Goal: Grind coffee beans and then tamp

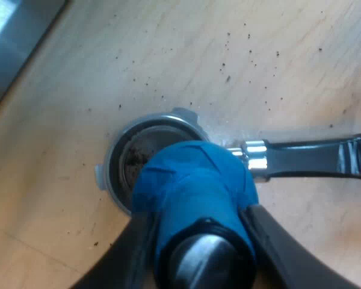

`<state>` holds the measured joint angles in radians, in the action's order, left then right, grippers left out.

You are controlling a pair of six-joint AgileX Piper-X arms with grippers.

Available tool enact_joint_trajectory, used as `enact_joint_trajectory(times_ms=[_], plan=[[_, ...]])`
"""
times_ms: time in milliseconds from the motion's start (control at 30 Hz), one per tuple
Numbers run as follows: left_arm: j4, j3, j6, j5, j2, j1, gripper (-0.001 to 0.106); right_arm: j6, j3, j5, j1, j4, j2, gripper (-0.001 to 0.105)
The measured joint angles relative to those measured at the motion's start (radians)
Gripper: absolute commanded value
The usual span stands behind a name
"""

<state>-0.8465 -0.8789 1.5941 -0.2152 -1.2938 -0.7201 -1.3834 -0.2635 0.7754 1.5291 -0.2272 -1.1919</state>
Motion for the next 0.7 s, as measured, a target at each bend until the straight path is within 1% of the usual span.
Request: enact_joint_trajectory(times_ms=[167, 233, 300, 400, 633, 700], plan=[[0.018, 0.000, 0.000, 0.000, -0.026, 0.000, 0.000, 0.000, 0.000, 0.000, 0.000, 0.000, 0.000, 0.071], [0.037, 0.000, 0.000, 0.008, -0.044, 0.000, 0.000, 0.000, 0.000, 0.000, 0.000, 0.000, 0.000, 0.071], [0.049, -0.003, 0.000, 0.030, -0.066, 0.000, 0.000, 0.000, 0.000, 0.000, 0.000, 0.000, 0.000, 0.071], [0.049, -0.003, 0.000, 0.037, -0.090, 0.000, 0.000, 0.000, 0.000, 0.000, 0.000, 0.000, 0.000, 0.071], [0.062, -0.004, 0.000, 0.037, -0.139, 0.000, 0.000, 0.000, 0.000, 0.000, 0.000, 0.000, 0.000, 0.071], [0.065, -0.006, 0.000, 0.027, -0.158, 0.000, 0.000, 0.000, 0.000, 0.000, 0.000, 0.000, 0.000, 0.071]])
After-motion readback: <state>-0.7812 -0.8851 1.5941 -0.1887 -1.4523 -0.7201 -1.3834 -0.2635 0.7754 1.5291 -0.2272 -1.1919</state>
